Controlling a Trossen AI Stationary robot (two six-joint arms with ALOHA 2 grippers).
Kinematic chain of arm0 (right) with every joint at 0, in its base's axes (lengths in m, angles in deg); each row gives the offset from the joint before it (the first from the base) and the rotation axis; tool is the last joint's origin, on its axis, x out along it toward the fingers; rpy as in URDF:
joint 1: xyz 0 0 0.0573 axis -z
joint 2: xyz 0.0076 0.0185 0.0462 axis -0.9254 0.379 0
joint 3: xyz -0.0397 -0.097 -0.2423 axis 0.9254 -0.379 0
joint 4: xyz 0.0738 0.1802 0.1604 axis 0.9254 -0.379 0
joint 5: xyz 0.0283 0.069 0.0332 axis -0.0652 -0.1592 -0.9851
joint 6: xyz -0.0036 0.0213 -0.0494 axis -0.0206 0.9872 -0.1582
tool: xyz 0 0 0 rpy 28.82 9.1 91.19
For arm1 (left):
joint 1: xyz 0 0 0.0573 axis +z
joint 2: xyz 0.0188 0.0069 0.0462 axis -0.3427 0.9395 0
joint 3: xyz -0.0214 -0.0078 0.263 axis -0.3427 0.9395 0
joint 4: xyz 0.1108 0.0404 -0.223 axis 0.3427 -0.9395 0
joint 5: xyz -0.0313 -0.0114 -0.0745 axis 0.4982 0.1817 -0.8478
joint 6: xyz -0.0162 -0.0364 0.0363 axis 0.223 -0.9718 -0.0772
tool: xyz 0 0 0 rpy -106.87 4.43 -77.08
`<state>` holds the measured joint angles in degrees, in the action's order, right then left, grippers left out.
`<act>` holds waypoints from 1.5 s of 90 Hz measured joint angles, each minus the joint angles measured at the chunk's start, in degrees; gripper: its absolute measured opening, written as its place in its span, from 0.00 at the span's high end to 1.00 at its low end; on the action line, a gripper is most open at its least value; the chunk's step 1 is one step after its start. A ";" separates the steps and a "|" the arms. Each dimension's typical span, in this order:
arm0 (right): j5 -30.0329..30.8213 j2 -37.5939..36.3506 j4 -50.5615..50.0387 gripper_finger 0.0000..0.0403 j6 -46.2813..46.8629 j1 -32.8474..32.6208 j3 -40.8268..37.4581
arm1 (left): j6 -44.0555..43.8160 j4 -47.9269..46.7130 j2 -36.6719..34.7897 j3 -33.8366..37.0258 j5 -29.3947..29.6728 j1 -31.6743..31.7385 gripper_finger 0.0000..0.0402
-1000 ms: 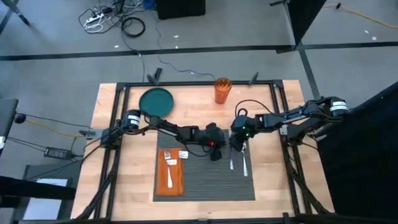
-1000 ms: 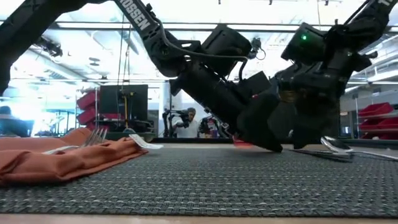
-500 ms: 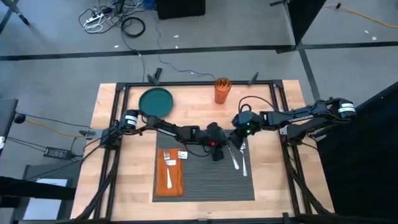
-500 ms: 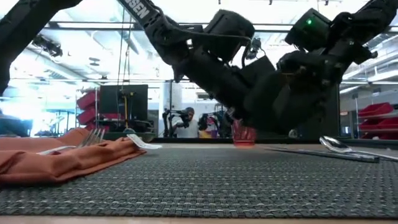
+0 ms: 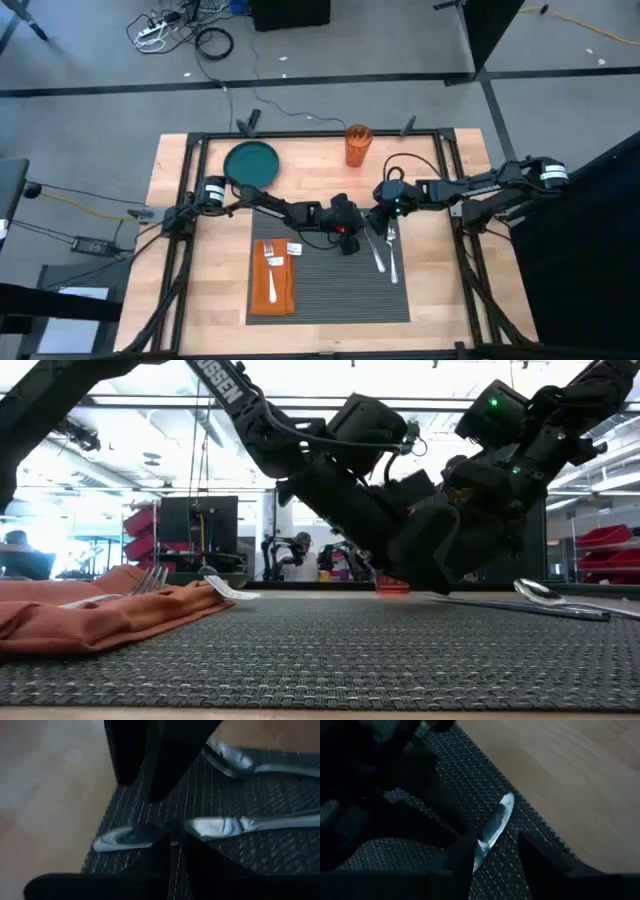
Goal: Set table place
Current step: Put the silver table knife to the left of the silver spoon on the black table placemat
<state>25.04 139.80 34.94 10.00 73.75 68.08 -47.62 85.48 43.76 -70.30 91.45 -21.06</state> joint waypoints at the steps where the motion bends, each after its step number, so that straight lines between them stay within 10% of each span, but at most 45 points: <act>1: 0.01 0.01 0.00 0.68 0.01 -0.04 0.00 | 0.00 0.54 0.30 0.00 0.00 0.00 0.91; 135: 0.18 -1.90 -5.64 0.69 3.98 -0.98 0.02 | 2.96 7.63 4.74 -3.58 -1.07 1.40 0.91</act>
<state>25.22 137.89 29.30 13.98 72.77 68.10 -44.67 93.11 48.51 -73.88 90.38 -19.66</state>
